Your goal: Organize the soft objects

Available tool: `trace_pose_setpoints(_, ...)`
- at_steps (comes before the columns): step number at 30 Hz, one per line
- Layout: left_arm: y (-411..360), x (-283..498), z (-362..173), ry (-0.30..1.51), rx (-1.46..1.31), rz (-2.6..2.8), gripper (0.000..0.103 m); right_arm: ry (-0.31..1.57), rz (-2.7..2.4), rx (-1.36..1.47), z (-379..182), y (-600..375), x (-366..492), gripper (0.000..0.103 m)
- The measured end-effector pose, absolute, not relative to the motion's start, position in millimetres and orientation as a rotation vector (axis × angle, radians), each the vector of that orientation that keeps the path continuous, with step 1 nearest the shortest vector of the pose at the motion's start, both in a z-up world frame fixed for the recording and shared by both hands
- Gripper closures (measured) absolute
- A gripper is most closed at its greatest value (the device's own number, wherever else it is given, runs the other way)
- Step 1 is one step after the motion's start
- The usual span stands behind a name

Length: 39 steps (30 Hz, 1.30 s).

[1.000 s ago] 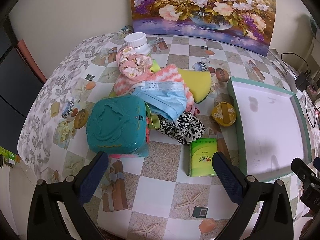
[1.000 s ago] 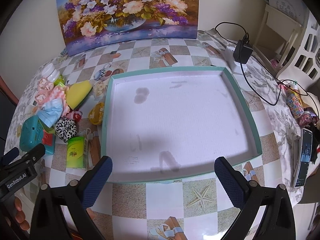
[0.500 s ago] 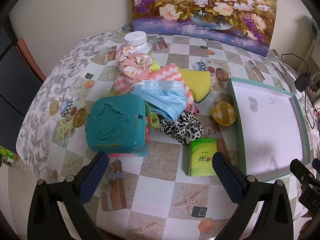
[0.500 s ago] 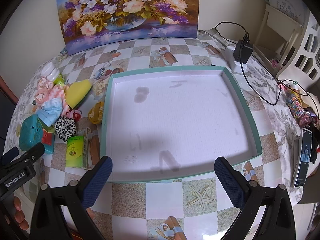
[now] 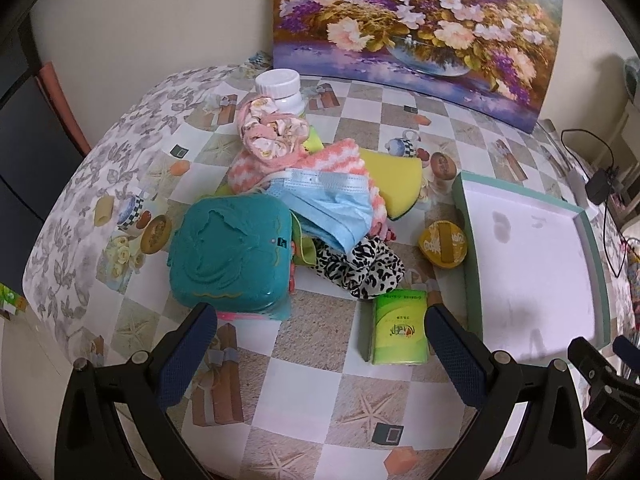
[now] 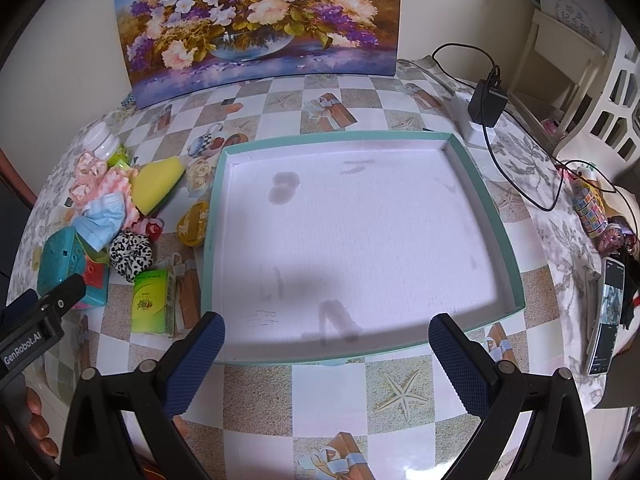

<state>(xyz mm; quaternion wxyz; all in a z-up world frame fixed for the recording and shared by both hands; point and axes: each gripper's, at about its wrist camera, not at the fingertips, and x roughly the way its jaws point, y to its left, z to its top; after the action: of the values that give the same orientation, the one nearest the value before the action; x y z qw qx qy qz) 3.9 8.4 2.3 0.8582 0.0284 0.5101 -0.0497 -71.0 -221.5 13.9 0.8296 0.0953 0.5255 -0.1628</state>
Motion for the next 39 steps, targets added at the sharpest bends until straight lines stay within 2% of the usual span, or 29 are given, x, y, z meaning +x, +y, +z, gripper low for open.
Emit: trace_pose_setpoints(39,23.3,8.6,3.9,1.089,-0.013,-0.163,0.0,1.136,-0.35,0.137,9.7,-211.4,-65.7,0.0)
